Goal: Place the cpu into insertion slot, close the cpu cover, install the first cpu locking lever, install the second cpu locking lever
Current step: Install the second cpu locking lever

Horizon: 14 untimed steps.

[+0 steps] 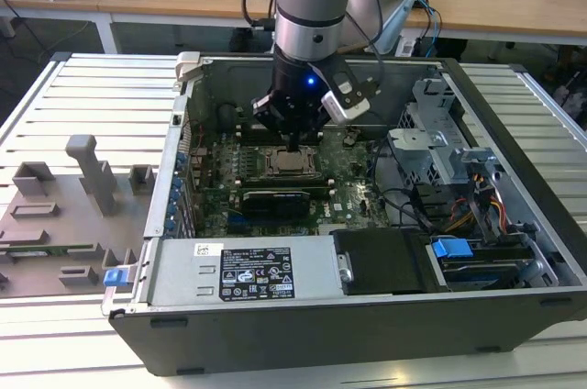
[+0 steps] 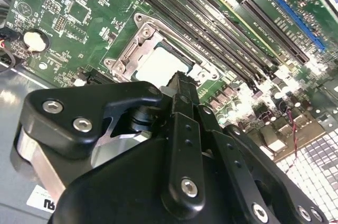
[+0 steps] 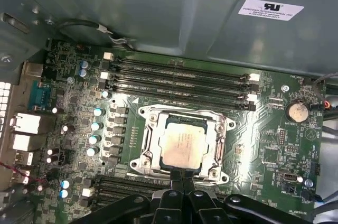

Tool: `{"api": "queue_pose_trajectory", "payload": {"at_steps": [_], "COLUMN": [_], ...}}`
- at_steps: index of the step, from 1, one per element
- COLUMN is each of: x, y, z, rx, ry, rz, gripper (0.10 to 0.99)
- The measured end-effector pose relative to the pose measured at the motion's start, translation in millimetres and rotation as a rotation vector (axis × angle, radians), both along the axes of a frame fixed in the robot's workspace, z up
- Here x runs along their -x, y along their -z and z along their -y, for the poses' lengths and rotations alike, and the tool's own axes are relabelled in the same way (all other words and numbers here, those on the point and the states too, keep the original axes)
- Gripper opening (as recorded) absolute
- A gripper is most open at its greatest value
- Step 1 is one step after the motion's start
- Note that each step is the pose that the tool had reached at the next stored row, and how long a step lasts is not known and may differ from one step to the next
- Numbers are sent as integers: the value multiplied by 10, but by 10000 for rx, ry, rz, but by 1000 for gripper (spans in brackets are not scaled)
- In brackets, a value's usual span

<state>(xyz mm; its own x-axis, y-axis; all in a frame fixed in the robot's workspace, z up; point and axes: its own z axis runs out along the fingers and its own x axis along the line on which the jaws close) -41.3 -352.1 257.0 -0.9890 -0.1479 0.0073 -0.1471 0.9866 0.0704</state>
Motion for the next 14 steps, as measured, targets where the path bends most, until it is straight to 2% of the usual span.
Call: {"api": "queue_pose_trajectory", "payload": {"at_steps": [3, 6, 7, 14], "x": [-1, -1, -2, -1], "y": [-48, -143, -167, -173], "z": [-39, -48, -50, -50], "rx": [299, 482, 499, 499], "ry": [-1, 0, -2, 0], "rz": [-1, -1, -1, -1], "gripper": [106, 106, 106, 106]}}
